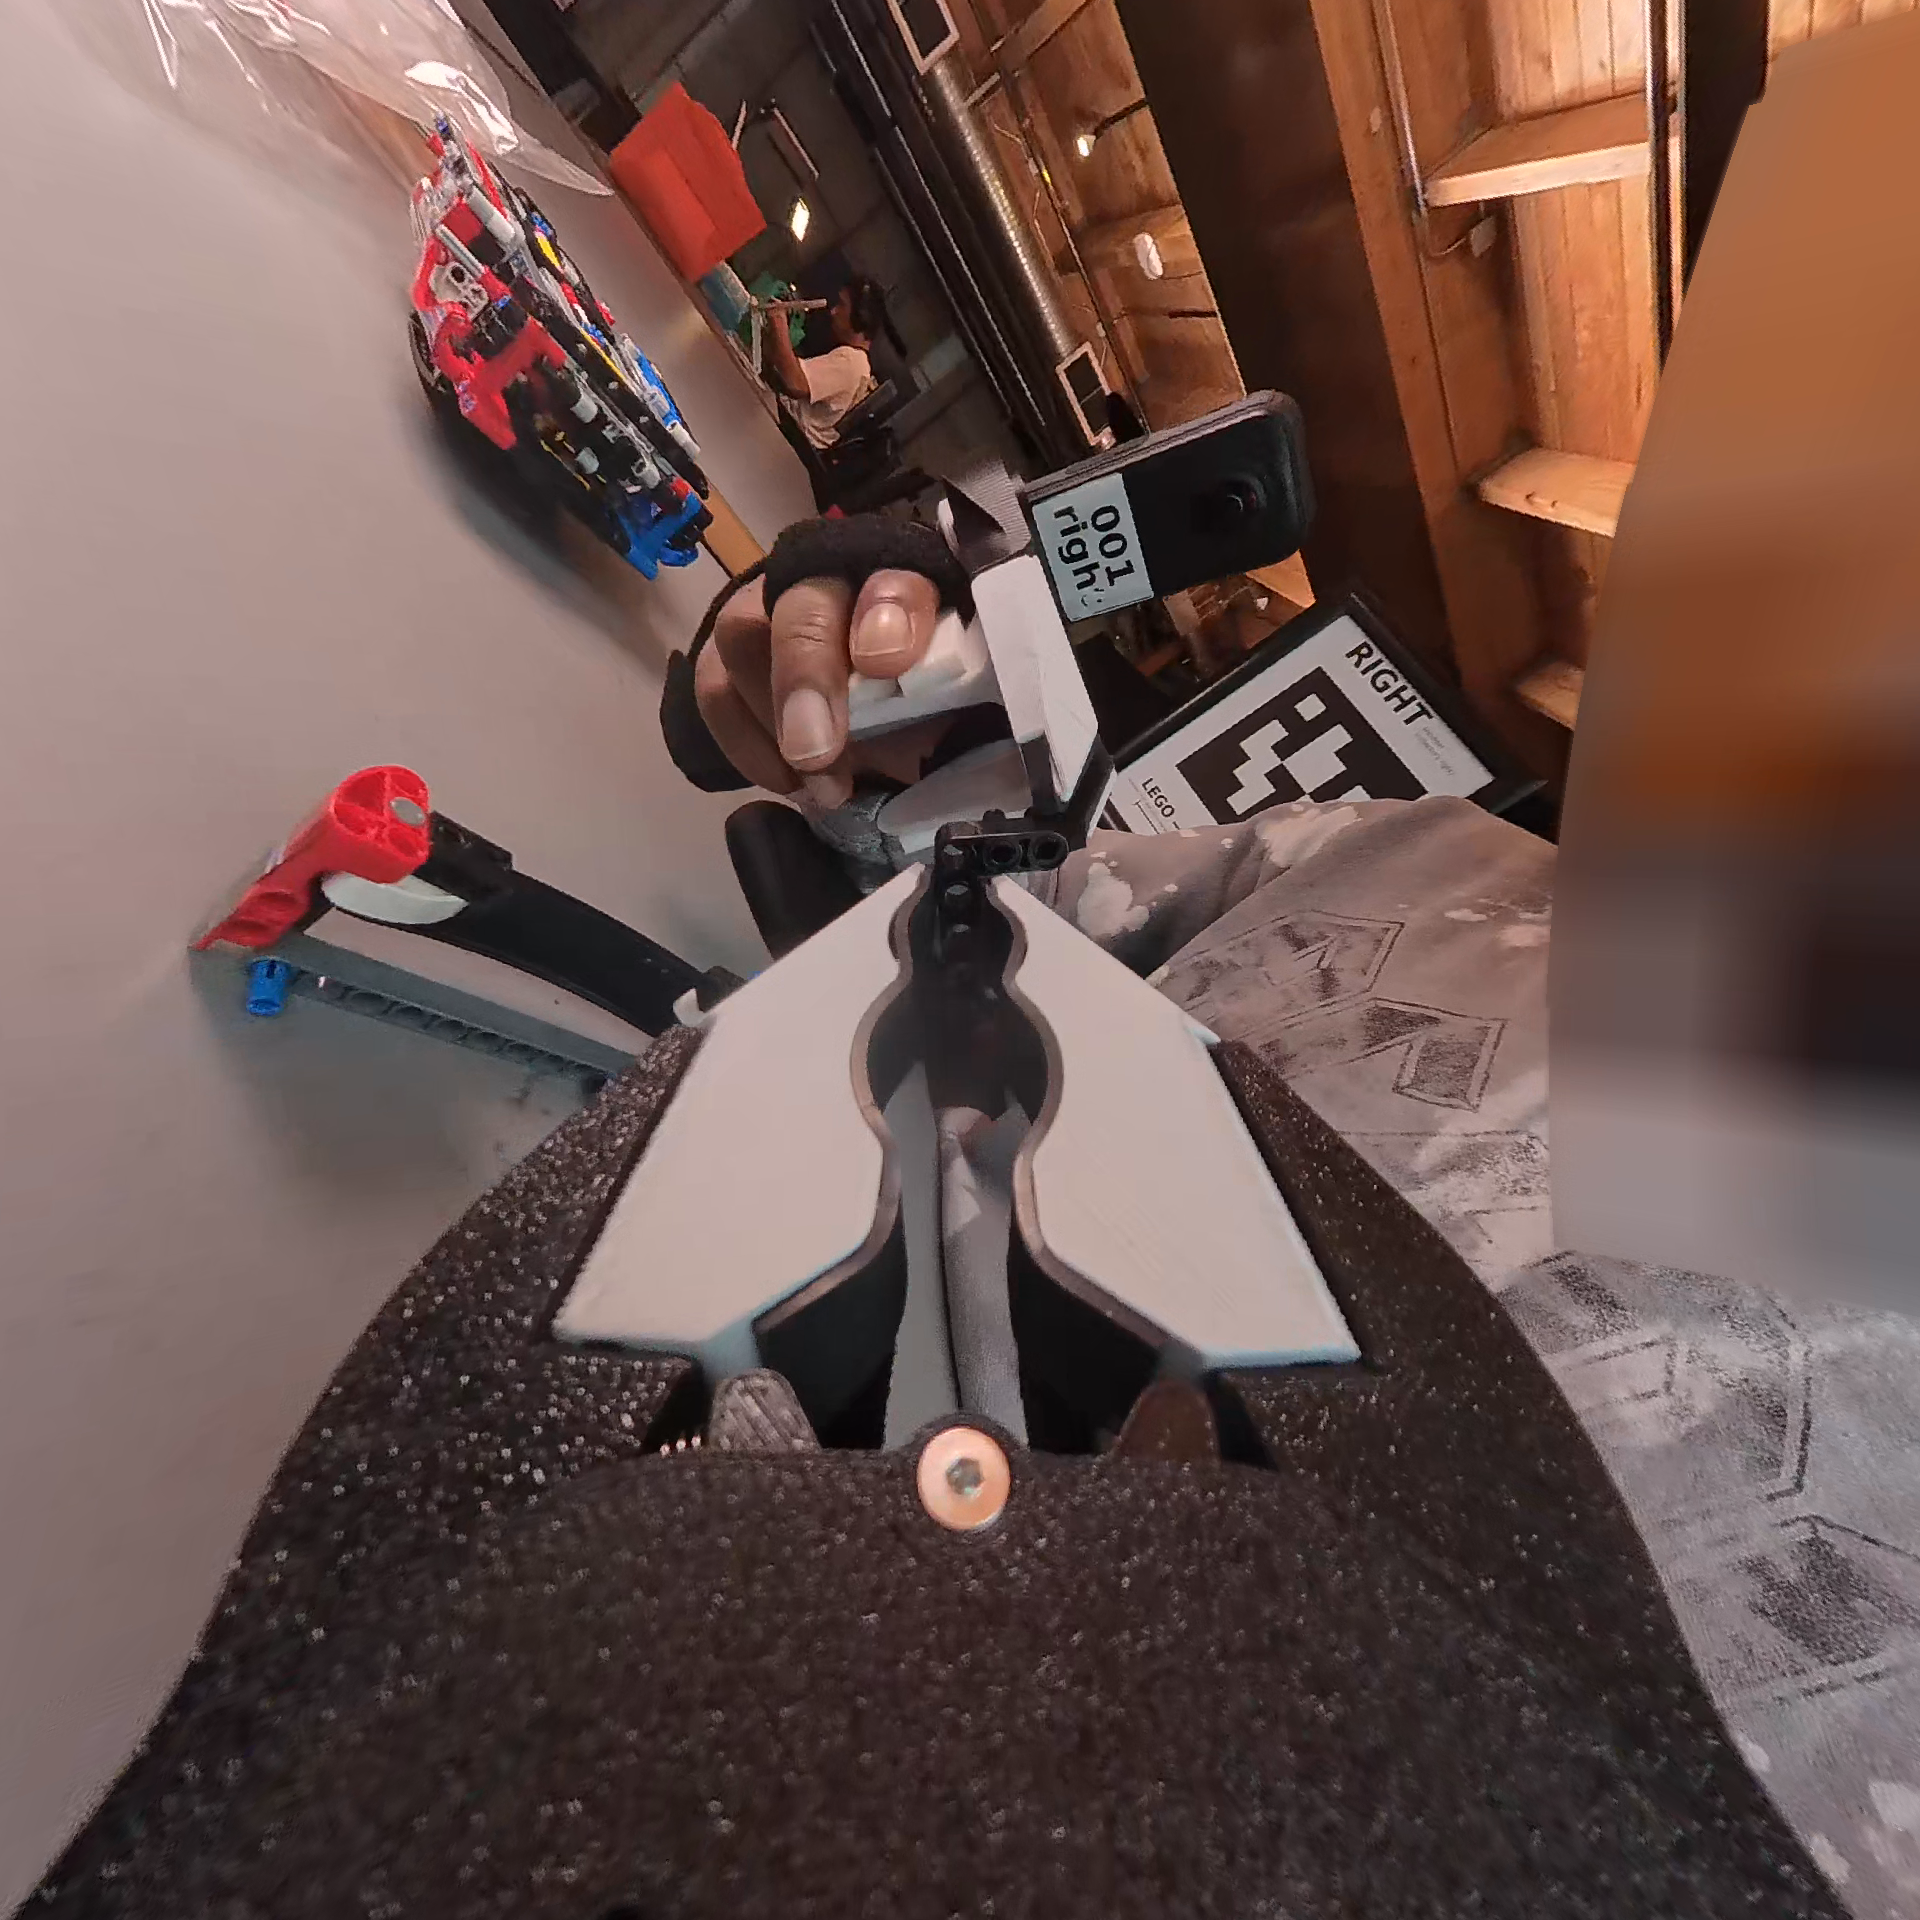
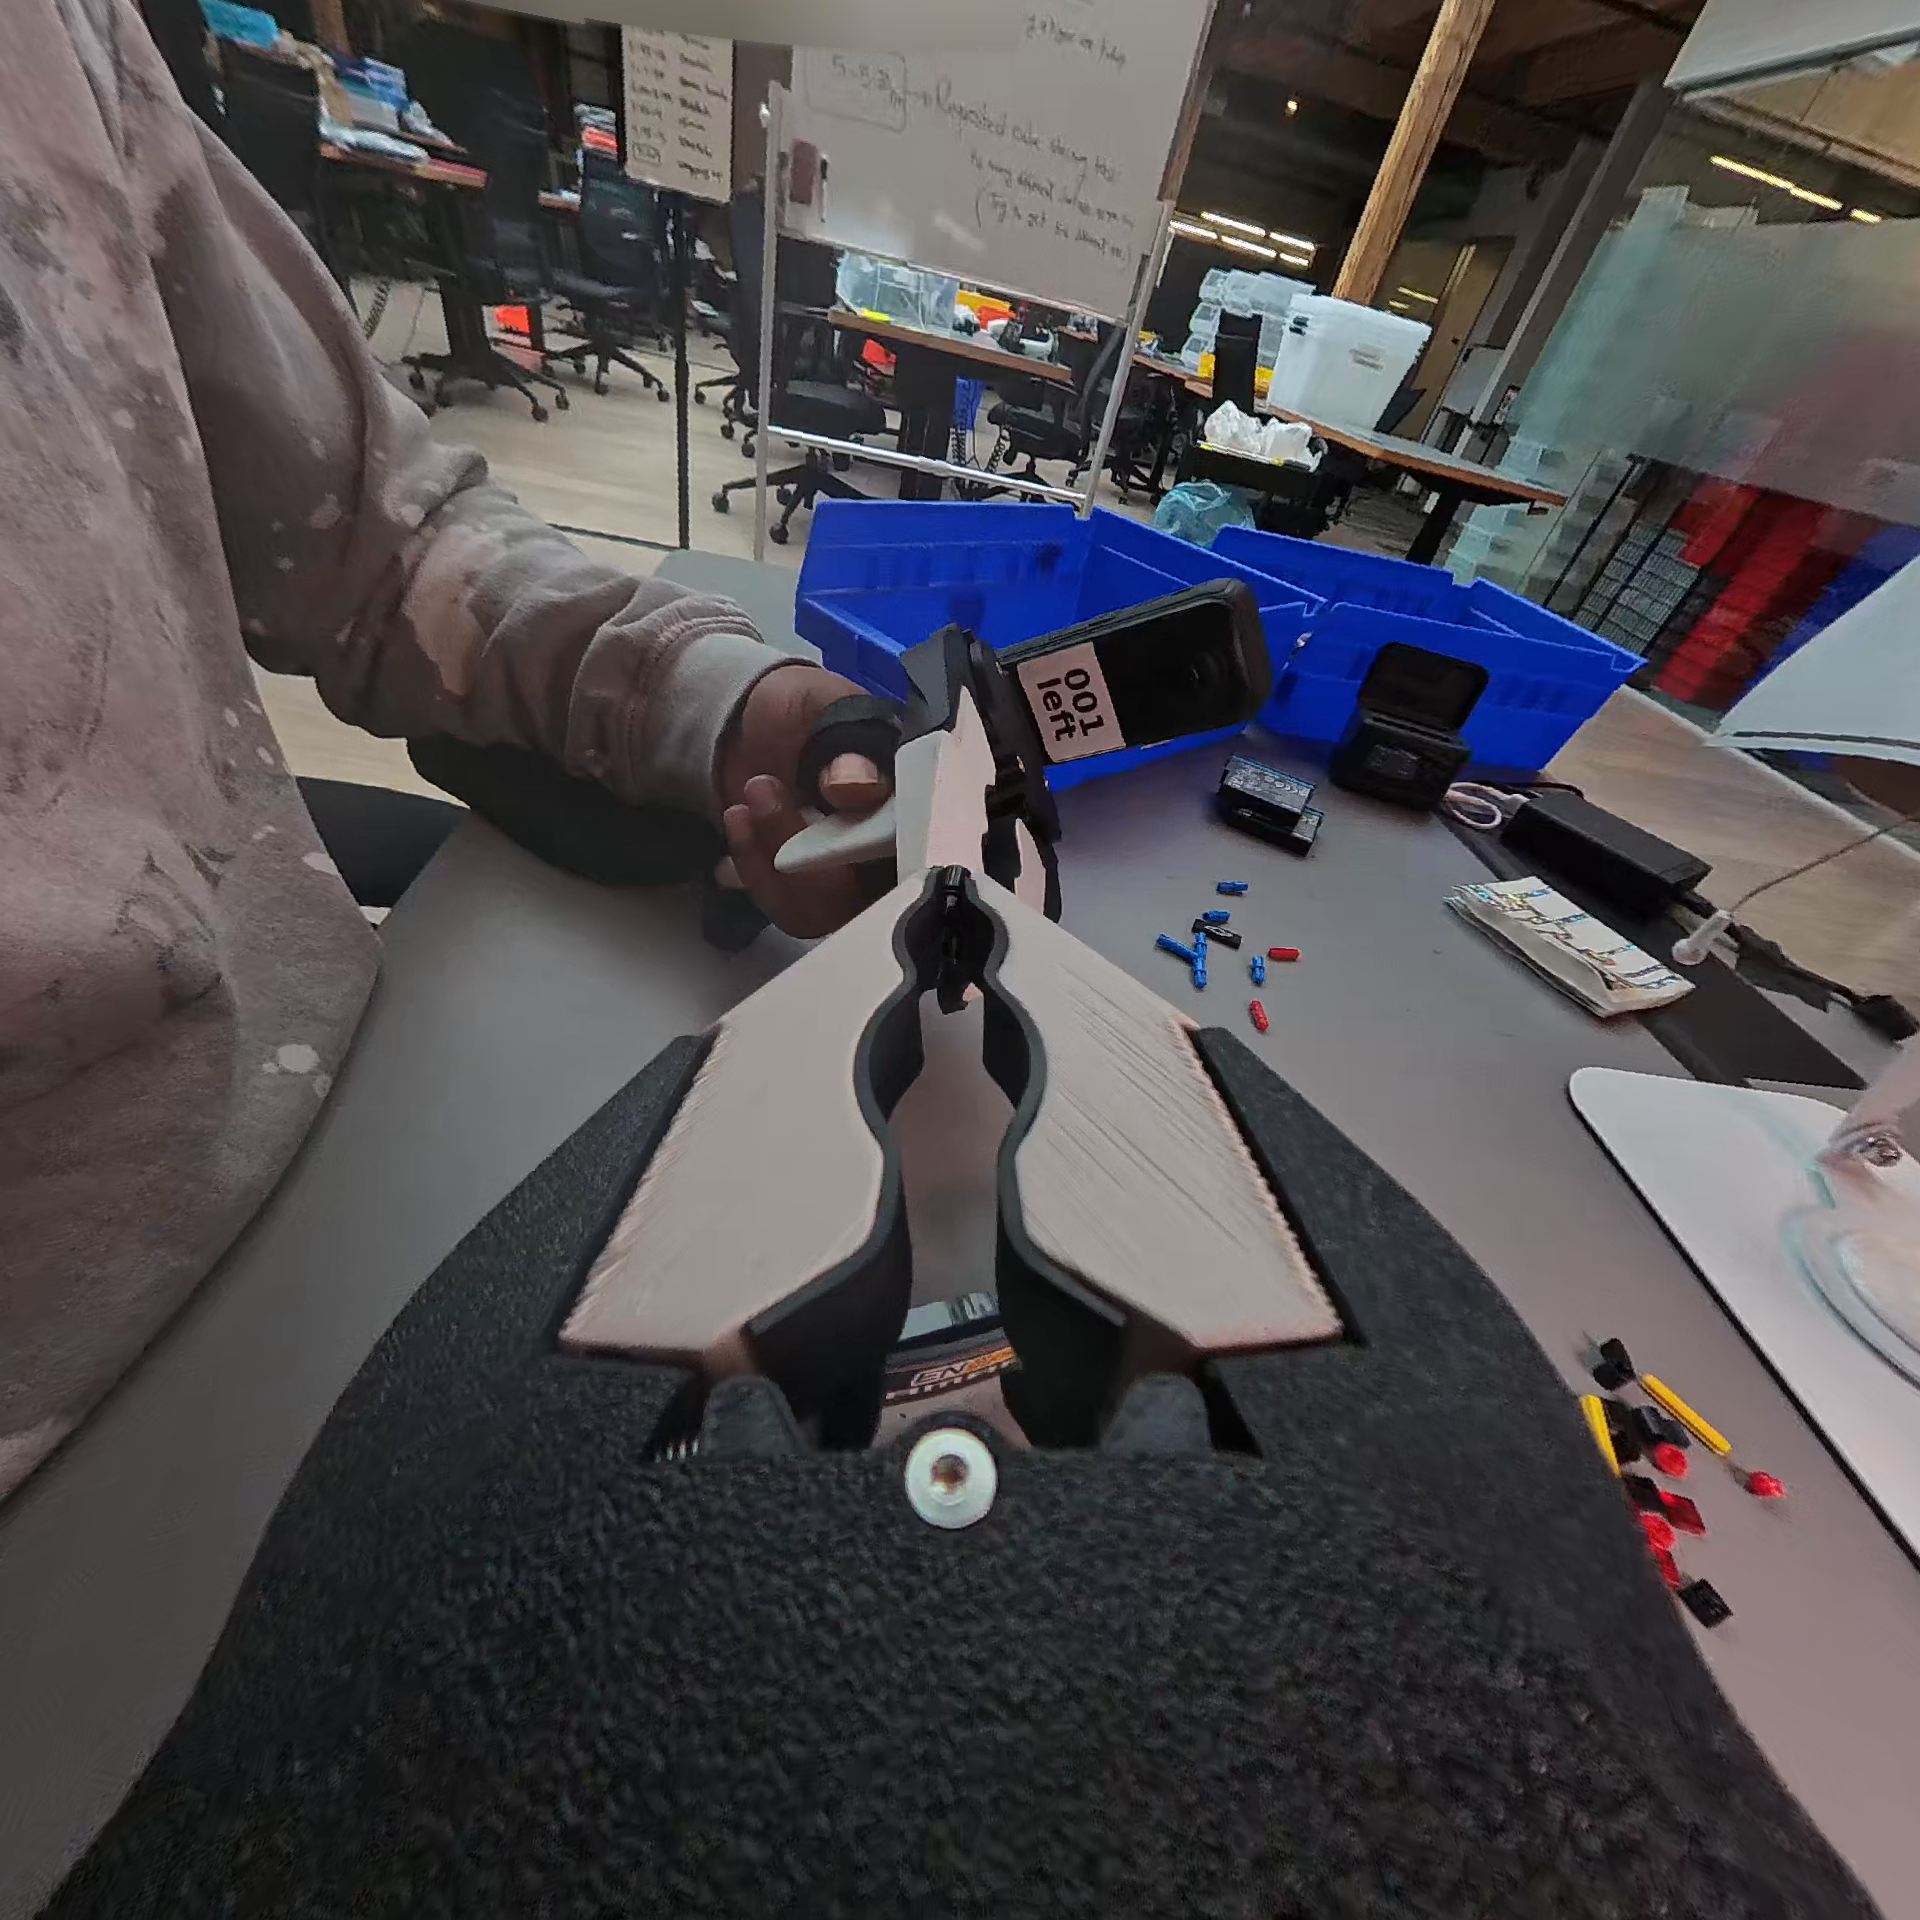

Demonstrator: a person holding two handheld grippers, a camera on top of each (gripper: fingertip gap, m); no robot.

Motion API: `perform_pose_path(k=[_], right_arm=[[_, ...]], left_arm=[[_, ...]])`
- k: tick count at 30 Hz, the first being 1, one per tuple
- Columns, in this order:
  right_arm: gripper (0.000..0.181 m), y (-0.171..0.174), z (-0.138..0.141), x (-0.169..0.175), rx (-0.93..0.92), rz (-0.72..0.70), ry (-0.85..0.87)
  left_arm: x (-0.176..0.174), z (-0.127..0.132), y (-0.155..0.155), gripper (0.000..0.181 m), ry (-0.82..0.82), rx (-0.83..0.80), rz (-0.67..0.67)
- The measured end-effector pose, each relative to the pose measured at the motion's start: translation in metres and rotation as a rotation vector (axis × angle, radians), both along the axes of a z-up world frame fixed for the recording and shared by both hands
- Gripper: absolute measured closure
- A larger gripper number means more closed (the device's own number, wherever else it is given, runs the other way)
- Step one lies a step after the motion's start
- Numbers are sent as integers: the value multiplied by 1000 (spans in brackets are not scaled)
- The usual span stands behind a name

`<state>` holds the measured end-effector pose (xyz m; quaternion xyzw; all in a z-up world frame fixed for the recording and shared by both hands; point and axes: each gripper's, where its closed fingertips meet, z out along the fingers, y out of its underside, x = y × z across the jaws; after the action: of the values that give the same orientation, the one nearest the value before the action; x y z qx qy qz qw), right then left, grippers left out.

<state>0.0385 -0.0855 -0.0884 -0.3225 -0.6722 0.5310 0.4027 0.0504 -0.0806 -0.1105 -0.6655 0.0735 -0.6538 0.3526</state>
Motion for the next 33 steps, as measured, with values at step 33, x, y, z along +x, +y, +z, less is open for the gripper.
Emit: perform_pose_path(k=[33], right_arm=[[172,63,-10,-19,-638,-233,-241]], left_arm=[[-33,1,23,151,361,277,296]])
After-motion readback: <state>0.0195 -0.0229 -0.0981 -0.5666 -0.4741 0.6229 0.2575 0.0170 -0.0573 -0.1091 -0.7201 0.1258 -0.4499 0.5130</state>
